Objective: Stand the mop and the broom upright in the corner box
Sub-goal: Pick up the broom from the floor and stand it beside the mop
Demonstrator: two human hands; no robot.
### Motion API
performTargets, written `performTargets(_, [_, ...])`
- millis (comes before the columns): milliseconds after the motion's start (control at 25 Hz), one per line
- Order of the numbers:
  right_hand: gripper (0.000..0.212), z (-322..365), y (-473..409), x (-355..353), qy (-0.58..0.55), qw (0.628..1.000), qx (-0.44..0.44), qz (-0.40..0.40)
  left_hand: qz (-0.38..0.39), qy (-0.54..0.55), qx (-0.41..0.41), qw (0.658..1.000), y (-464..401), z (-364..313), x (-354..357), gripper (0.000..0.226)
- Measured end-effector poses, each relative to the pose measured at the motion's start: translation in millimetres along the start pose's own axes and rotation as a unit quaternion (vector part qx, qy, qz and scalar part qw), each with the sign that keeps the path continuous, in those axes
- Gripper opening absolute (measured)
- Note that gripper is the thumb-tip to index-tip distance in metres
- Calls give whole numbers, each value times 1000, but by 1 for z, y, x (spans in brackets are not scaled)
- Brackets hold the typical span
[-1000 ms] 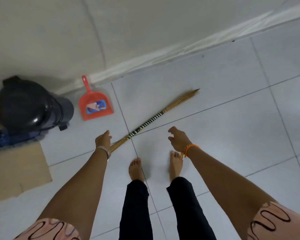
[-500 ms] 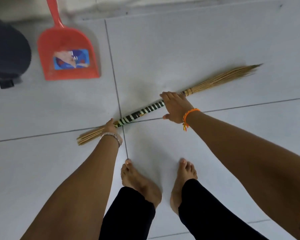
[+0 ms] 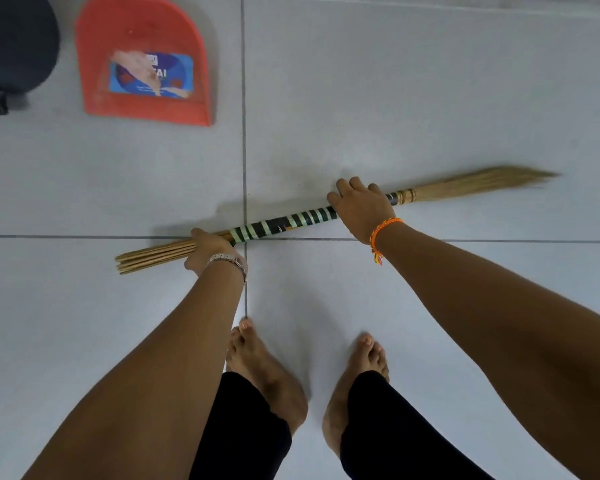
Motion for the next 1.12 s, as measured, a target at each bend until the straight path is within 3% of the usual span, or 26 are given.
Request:
performTargets(200, [41,14,59,-74,-71,996,-17,48,23,229,82,970,96,-53,-32,33])
performTargets(280, [39,15,92,-110,-98,993,-23,61,37,279,109,953,147,-82,-51,43])
performTargets(360, [34,19,134,-162,-126,989,-32,68,82,300,142,940,211,-118,-79,34])
performTargets(480, [32,23,198,-240,-173,982,-39,62,182,285,187,923,308,-176,-126,9])
performTargets(640, [31,40,272,-324,-244,968,-57,30,311,212,276,884,424,-234,-201,13])
performTargets(880, [22,129,349,-432,-292,951,-102,4,321,89,402,853,524,-305,-330,9])
performTargets(1000, [17,193,360,-468,-310,941,-137,-3,325,50,452,830,533,-345,-381,15])
performTargets(1120, [10,270,355,-506,-347,922,-169,-20,321,7,496,807,518,-396,-436,6])
Point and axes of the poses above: each hand's wrist, its own y-axis away from the middle knuckle, its own x-axis out of the palm, z = x × y, the point moved 1 cm from there along -y, towards the middle knuckle, and after that the axes turned 5 degrees about z, right-handed, at the moved point
